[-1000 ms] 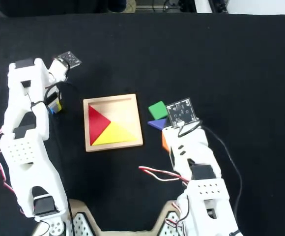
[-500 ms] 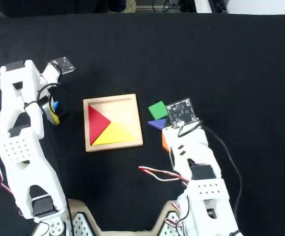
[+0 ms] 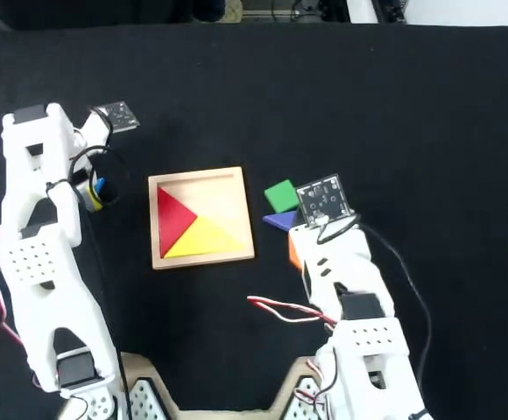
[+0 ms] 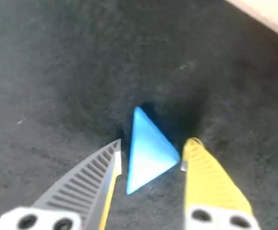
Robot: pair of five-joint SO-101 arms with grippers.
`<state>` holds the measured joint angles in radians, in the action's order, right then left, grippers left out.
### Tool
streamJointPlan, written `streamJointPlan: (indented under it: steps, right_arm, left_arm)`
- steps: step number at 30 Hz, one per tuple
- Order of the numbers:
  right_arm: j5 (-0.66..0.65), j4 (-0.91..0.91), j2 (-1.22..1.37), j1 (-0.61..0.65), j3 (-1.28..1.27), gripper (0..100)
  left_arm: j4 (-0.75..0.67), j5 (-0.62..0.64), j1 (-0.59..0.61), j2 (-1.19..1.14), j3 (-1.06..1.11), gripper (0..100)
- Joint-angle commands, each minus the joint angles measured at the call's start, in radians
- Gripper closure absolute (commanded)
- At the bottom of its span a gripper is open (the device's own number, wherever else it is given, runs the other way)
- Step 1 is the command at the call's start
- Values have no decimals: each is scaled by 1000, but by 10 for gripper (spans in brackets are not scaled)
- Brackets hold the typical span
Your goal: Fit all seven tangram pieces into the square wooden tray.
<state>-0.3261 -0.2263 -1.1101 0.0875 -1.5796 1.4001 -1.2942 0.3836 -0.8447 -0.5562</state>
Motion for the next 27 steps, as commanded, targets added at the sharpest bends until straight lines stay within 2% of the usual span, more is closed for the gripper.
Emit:
streamJointPlan:
  steps: [1, 7, 14, 19, 22, 27]
  right_arm:
    - [-9, 20, -22, 11, 4, 903]
    - [-11, 20, -22, 9, 4, 903]
    - [-11, 21, -22, 8, 4, 903]
    - [-3, 23, -22, -32, 13, 903]
    - [8, 25, -24, -95, 27, 903]
    - [107, 34, -31, -167, 38, 903]
  left_arm:
    - [17, -40, -1, -9, -51, 845]
    - [35, -34, -2, -9, -87, 890]
    - [342, -34, -71, 28, -295, 917]
    - [361, 94, -202, 101, -315, 914]
    - [361, 110, -309, 160, -239, 916]
    - [356, 152, -470, 255, -139, 917]
